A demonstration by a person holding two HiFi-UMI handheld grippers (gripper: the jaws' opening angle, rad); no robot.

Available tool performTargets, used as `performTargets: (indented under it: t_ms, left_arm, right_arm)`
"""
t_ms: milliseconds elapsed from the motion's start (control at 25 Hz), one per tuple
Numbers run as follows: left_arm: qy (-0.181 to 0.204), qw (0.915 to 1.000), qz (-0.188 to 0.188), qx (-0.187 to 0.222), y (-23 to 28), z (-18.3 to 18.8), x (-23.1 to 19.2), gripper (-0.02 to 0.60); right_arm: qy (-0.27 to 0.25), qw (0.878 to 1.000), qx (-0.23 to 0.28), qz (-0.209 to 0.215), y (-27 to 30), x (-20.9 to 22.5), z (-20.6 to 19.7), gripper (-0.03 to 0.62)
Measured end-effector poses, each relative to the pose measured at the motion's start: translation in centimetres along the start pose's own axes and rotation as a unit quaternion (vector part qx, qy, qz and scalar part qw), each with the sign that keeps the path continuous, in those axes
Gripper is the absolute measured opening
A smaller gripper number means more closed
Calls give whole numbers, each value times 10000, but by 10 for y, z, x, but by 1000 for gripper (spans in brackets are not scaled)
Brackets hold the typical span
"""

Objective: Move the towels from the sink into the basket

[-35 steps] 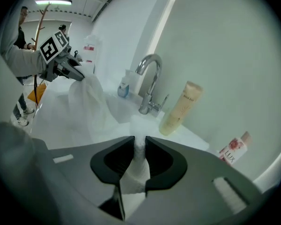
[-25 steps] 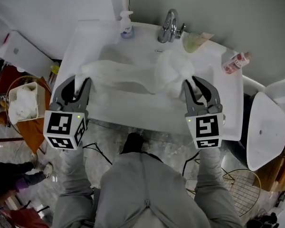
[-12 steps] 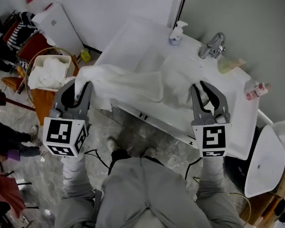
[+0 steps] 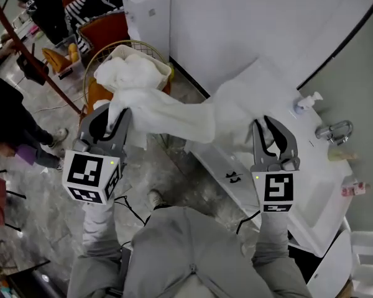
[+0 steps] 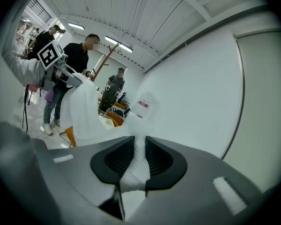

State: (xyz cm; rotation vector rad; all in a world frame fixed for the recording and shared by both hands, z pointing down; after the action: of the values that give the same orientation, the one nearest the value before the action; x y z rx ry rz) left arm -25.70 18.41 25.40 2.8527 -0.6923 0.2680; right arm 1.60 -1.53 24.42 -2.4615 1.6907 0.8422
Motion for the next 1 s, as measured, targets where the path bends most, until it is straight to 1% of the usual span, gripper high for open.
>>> performTargets:
  t_ms: [120,200,320,480,680,840,1000]
  left_arm:
    - [-50,9995,320,-29,-7,-13,-63,146]
    - [-84,9989,458,-55,-8,-22,-100,146]
    - [-104,9980,610,-96,-6,-29,-139,146]
    - [-120,9973,718,-125,7,-37,-172,146]
    - [-153,9967,768,-201,43,-48,-202,146]
    - [-166,9964,792,-257,87,-55,-224,146]
    - [-206,9968,703,-331,146,-61,-240,146]
  right_arm:
    - [-59,9992,234,324,56,-39,37,73]
    - [-79,9981,356,505,89,-65,59,74]
    - [-100,9961,465,739,127,-91,82,74]
    - [-186,9935,540,982,168,-110,101,74]
    - [-257,9906,554,1221,224,-121,112,74]
    - [-255,9883,570,1390,274,-120,117,74]
    - [-208,9859,538,1572,329,-116,118,74]
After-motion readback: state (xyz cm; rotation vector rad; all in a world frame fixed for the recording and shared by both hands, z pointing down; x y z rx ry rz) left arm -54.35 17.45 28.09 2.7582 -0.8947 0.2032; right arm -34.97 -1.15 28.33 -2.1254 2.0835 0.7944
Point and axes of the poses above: the fingertips, and each gripper's own axes: y forward along the fingers, x to its right, z out of its top, the point moved 6 cm from there along -y, backward along the fingers, and after that the axes turned 11 degrees about z, right-handed, at the moved point
